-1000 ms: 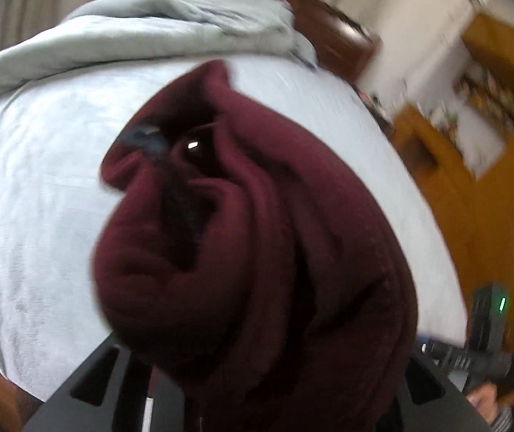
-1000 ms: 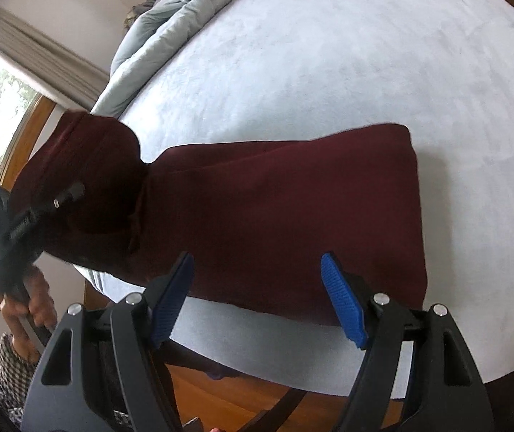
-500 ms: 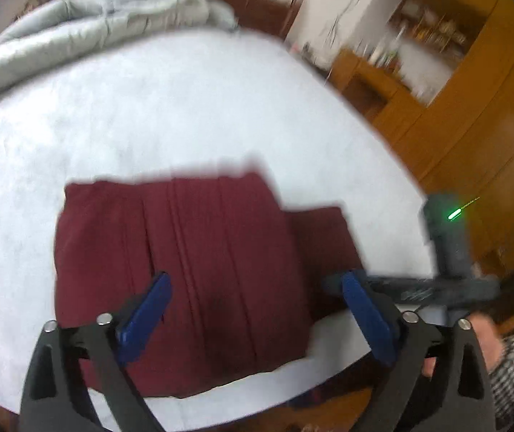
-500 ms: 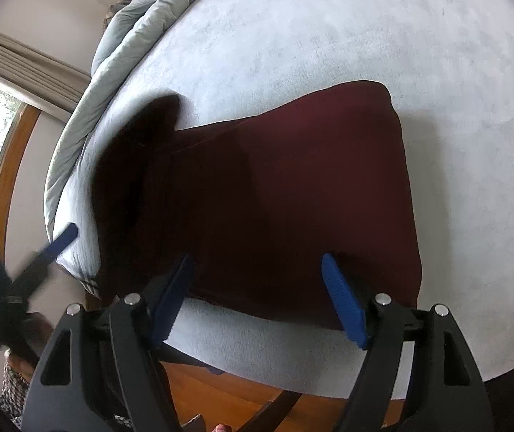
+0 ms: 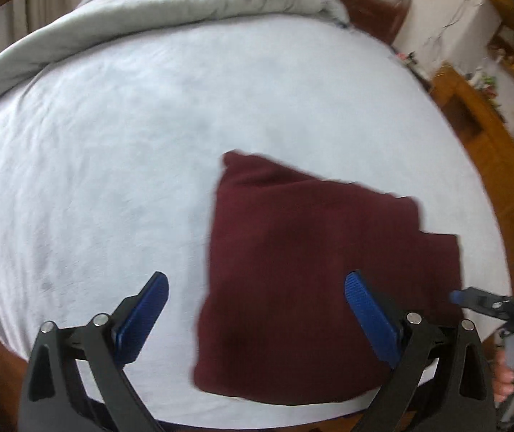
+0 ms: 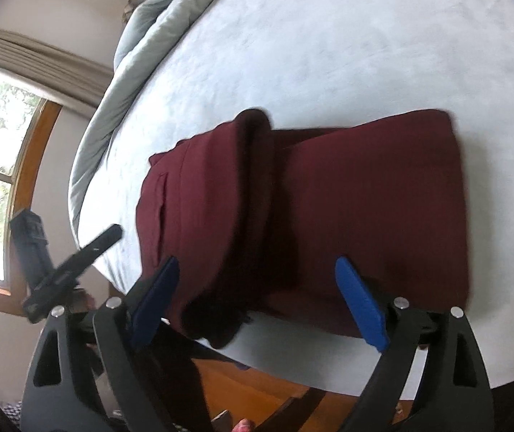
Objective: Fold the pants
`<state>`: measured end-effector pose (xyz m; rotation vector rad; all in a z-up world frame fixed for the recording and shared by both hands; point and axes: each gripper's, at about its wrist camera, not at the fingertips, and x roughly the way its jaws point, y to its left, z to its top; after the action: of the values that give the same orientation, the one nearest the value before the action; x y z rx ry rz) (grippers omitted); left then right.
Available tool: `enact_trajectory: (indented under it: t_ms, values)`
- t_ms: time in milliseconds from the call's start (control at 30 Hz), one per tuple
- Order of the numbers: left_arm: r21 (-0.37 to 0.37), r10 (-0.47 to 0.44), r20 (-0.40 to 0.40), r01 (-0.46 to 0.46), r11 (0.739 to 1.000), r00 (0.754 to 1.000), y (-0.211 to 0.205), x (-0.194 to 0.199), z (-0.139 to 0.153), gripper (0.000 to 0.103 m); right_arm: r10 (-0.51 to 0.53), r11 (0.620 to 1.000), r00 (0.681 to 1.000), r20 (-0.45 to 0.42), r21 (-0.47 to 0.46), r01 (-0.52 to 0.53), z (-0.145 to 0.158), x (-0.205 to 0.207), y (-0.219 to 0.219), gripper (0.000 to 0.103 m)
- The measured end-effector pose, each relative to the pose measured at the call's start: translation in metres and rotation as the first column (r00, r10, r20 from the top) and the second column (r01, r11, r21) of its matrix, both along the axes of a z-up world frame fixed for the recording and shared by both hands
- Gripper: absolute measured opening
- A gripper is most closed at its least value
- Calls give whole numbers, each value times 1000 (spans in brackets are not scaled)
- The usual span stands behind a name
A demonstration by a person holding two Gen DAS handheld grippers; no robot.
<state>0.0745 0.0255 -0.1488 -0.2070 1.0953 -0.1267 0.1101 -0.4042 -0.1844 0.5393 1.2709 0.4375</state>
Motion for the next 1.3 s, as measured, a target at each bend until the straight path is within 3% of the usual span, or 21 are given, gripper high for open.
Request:
enact_trajectory:
  t_ms: [67, 167, 267, 367, 433, 533, 600, 767, 900, 1133, 1300]
  values:
    - [39, 12, -34, -11, 999, 999, 2, 1, -9, 99, 13, 1000, 999, -33, -8, -14, -6, 6, 10, 89]
    - [34, 18, -79, -15, 999, 997, 5, 3, -24, 99, 31, 999, 997, -71, -10, -31, -16, 12, 21, 89]
    - [-8, 13, -106, -14, 1000, 994, 9, 1, -31, 99, 42, 999, 993, -107, -10, -43, -28, 17, 31, 91]
    - [-83, 16, -140, -28, 996, 990, 13, 3, -40, 99, 59, 996, 995, -85, -55, -64, -31, 21, 42, 89]
    - [-137, 12, -165, -35, 990, 986, 16, 4, -47, 99, 96, 994, 993, -68, -36, -99, -31, 23, 51, 53]
    - [-200, 11, -195, -51, 978, 981, 21, 3, -54, 99, 116, 992, 989, -88, 53, -112, -38, 24, 62, 31]
    - [-223, 22, -211, -70, 972, 977, 26, 5, -62, 99, 109, 989, 991, -81, 104, -101, -37, 23, 59, 23]
    - [-257, 56, -204, -109, 960, 977, 38, -2, -55, 99, 114, 981, 993, -10, 157, -111, -13, 15, 46, 20]
    - [-273, 70, -183, -119, 955, 981, 41, -2, -45, 99, 114, 984, 993, 39, 132, -118, 14, 9, 33, 20]
    - [-292, 11, -154, -56, 955, 988, 15, 1, -30, 99, 88, 991, 992, 96, 88, -96, 52, -4, -14, 20]
    - [-294, -52, -148, 6, 956, 988, -13, 3, -26, 99, 58, 997, 995, 84, 53, -63, 55, -12, -45, 20]
